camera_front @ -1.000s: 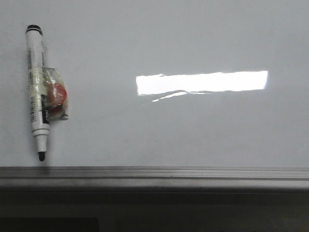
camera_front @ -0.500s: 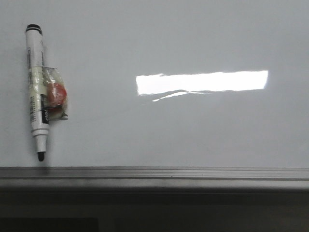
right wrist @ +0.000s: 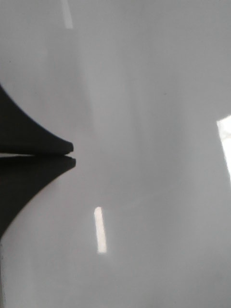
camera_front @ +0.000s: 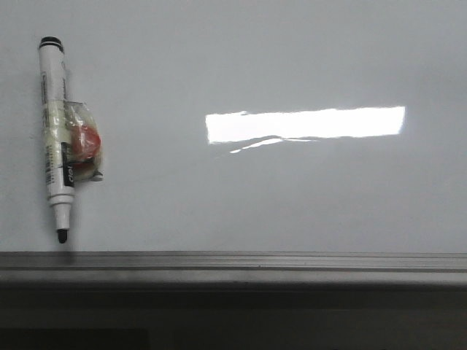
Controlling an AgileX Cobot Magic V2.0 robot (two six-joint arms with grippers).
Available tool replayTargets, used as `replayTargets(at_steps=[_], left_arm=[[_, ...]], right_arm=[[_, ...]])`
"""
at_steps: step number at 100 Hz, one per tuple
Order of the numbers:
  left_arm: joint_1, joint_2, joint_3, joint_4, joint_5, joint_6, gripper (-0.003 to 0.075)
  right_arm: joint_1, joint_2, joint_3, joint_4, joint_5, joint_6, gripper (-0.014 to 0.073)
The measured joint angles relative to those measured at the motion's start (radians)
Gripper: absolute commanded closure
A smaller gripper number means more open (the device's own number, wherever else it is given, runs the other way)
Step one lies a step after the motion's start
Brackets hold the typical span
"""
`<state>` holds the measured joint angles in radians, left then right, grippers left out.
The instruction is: Write number 3 on whiteboard
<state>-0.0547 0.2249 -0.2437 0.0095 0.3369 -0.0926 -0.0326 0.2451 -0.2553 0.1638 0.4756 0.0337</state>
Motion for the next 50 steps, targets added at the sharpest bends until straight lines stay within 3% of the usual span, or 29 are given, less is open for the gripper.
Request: replayTargets(at_steps=[7,16,21,27,50], left_arm=[[0.000,0.008,-0.007,-0.001,0.000,0.016,0.0619],[-0.002,0.020,-0.009,-0.002,-0.002,0.025,0.0397],[-0.004,0.027,-0.009,-0.002,-0.019,0.025,0.0316],[-0.007,0.035,0.001,-0.009,-0.071,0.025,0.0283],[-0.027,0.081,0.031,-0.017,-0.256,0.025,0.0301]], right_arm=[[0.000,0.001,0.000,0.000,0.009,0.000,0.0648],[0.000,0.001,0.000,0.000,0.011,0.000,0.0648],[0.000,0.001,0.000,0.000,0.013,0.000,0.0648],[0.000,0.001,0.000,0.000,0.014,0.000,0.0648],[0.000,0.001,0.000,0.000,0.019,0.000,0.0648]])
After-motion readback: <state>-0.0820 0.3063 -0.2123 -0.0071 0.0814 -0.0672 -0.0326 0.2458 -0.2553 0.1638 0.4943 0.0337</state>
